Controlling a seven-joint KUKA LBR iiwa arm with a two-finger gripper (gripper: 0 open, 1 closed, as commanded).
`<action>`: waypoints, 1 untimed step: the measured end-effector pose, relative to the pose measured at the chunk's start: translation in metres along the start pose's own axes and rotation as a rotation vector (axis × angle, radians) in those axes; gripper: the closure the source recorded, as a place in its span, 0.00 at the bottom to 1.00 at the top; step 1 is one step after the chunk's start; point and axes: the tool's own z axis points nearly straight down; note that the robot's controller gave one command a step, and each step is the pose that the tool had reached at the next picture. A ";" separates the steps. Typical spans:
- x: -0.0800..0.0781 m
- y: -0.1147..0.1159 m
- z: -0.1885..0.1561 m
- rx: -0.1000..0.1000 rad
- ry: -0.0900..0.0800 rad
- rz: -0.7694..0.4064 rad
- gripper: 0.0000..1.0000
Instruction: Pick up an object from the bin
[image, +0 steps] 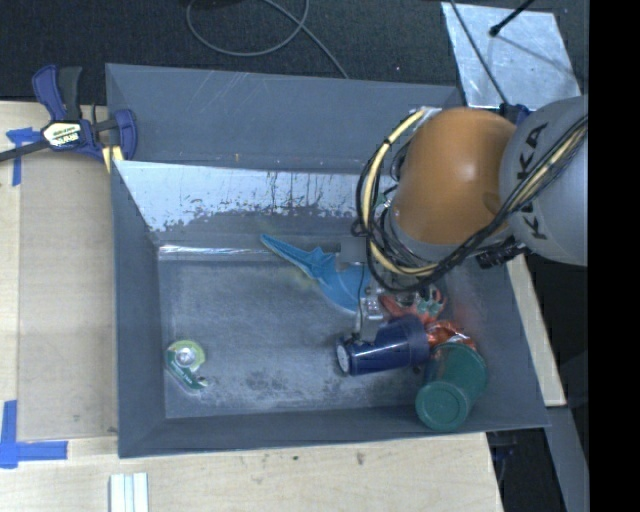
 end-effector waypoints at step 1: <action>0.001 -0.018 0.018 -0.001 -0.004 -0.067 0.00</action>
Offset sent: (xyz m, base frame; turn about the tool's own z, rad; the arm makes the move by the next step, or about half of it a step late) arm -0.0104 -0.0475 -0.0759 -0.1868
